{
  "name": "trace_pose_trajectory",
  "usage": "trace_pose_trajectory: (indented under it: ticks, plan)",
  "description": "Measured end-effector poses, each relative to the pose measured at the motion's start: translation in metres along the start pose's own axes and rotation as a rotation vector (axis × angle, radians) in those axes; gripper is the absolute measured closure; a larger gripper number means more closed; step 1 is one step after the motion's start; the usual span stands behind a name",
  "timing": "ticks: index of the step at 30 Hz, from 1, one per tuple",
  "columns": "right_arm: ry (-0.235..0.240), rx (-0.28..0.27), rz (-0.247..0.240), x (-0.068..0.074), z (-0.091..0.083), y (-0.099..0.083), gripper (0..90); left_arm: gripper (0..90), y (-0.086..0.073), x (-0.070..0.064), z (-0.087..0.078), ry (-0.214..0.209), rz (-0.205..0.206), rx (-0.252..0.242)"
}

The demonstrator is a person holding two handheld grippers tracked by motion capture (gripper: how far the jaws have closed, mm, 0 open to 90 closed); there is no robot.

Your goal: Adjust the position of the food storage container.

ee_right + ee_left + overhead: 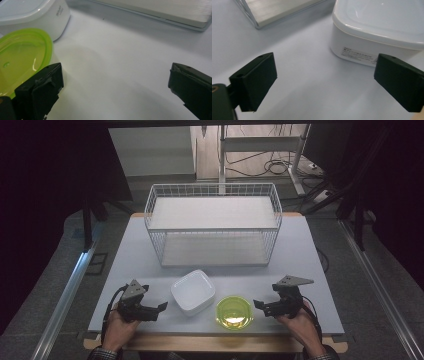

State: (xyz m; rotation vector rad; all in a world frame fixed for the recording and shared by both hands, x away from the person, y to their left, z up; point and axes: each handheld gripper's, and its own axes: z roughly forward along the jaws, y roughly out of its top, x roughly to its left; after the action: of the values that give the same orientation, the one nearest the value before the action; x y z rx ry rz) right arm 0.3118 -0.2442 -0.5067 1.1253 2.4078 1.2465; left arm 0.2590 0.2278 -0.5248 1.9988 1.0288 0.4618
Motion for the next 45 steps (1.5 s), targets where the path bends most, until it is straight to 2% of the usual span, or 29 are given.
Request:
trace_pose_trajectory:
  ticks: [3,7,13,18,21,24,26,27,29,34,35,36,42,44,45]
  plan:
    - [0.003,-0.002,0.009,0.001,-0.001,0.002,0.8,2.9,-0.003,0.001,0.002,0.011,0.025,-0.027]
    - [0.007,0.007,0.018,0.002,-0.002,0.002,2.9,3.7,-0.004,0.003,0.001,-0.007,0.018,-0.056]
    - [0.006,0.037,0.019,0.002,0.000,0.003,7.3,4.5,-0.003,0.001,0.003,-0.007,0.021,-0.028]
    - [-0.010,0.053,-0.008,0.002,0.000,0.003,11.0,4.3,-0.003,0.000,0.002,-0.009,0.022,-0.032]
    - [-0.016,0.052,-0.023,0.004,-0.002,0.006,16.4,4.1,-0.003,0.000,0.003,-0.008,0.017,-0.027]
    - [-0.015,0.049,-0.038,0.008,-0.006,0.009,26.1,3.9,-0.003,0.000,0.004,-0.010,0.019,-0.020]
    - [0.005,0.062,-0.043,0.011,-0.009,0.012,37.5,3.9,-0.003,0.000,0.004,-0.012,0.021,-0.019]
    - [0.005,0.062,-0.043,0.011,-0.009,0.012,37.5,3.9,-0.003,0.000,0.004,-0.012,0.021,-0.019]
    - [-0.003,0.076,-0.081,0.020,-0.011,0.017,48.4,3.9,-0.003,-0.001,0.004,-0.012,0.022,-0.019]
    - [0.004,0.068,-0.135,0.037,-0.014,0.027,63.6,3.9,-0.003,0.000,0.003,-0.011,0.018,-0.024]
    - [0.004,0.068,-0.135,0.037,-0.014,0.027,63.6,3.9,-0.003,0.000,0.003,-0.011,0.018,-0.024]
    - [0.013,0.074,-0.157,0.045,-0.013,0.032,70.4,3.9,-0.003,0.000,0.004,-0.012,0.018,-0.022]
    - [0.062,0.087,-0.182,0.065,-0.006,0.040,86.3,3.9,-0.003,-0.001,0.004,-0.012,0.024,-0.020]
    - [0.074,0.085,-0.182,0.068,-0.004,0.042,88.2,3.9,-0.003,-0.001,0.004,-0.011,0.024,-0.021]
    - [0.105,0.084,-0.183,0.076,-0.001,0.045,89.3,4.0,-0.003,-0.001,0.004,-0.011,0.023,-0.022]
